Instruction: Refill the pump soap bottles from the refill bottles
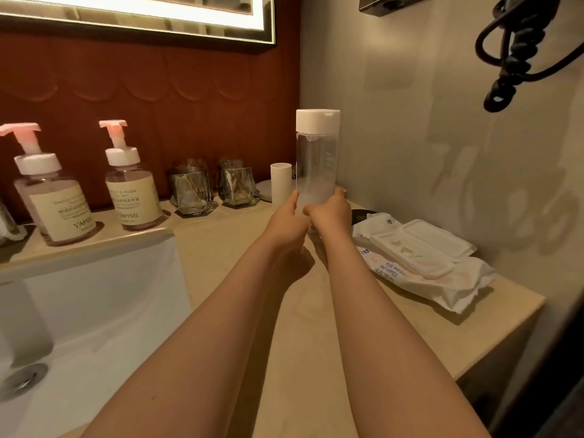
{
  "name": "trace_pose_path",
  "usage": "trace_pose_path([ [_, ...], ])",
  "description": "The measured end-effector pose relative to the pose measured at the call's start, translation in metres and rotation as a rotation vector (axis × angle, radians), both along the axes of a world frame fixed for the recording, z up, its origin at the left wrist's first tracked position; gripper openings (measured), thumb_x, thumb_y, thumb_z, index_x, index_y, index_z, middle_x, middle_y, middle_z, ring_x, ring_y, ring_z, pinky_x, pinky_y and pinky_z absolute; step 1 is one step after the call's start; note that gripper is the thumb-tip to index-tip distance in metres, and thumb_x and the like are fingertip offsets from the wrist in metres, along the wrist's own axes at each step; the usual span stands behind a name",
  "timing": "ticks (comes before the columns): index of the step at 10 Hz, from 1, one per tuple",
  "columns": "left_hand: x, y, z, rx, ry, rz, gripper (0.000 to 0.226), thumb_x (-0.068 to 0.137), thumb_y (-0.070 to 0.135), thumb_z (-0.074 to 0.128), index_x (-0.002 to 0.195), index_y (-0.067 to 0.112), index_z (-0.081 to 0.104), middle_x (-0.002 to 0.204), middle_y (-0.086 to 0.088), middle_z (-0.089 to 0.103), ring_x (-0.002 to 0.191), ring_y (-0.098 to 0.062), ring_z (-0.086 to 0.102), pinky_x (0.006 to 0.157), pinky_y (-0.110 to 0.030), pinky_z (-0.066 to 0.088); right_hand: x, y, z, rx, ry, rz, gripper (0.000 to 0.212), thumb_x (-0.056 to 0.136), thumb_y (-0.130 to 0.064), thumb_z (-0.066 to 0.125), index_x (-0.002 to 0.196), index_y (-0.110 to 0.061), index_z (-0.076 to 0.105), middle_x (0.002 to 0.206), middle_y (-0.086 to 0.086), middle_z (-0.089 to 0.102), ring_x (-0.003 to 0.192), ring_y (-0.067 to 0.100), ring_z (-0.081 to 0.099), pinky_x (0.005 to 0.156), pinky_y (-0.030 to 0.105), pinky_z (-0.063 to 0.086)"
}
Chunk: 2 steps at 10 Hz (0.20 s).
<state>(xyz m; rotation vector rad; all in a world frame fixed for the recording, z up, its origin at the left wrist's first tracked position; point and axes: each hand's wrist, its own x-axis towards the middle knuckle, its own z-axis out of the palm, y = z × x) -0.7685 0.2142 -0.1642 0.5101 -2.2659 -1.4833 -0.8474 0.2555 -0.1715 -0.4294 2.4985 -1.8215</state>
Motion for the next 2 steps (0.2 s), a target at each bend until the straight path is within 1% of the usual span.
trace_pose_path([
  [1, 0.016, 0.000, 0.007, -0.083, 0.031, 0.034, 0.070, 0.086, -0.015, 0.033, 0.147, 0.013, 0.018, 0.150, -0.011, 0.027, 0.135, -0.026, 0.034, 0.107, -0.034, 0.035, 0.010, 0.006, 0.007, 0.005, 0.013, -0.025, 0.057, 0.081, -0.015, 0.063, 0.133, -0.012, 0.039, 0.132, 0.012, 0.049, 0.111, 0.030, 0.054, 0.087, 0.035, 0.048],
  [2, 0.025, 0.003, 0.017, -0.161, 0.085, 0.114, 0.062, 0.087, -0.011, 0.038, 0.143, 0.014, 0.027, 0.143, -0.012, 0.035, 0.129, -0.025, 0.039, 0.100, -0.032, 0.041, 0.021, 0.021, 0.017, 0.017, 0.101, -0.024, 0.048, 0.085, -0.007, 0.055, 0.132, -0.011, 0.044, 0.137, 0.010, 0.044, 0.120, 0.026, 0.047, 0.095, 0.035, 0.042],
])
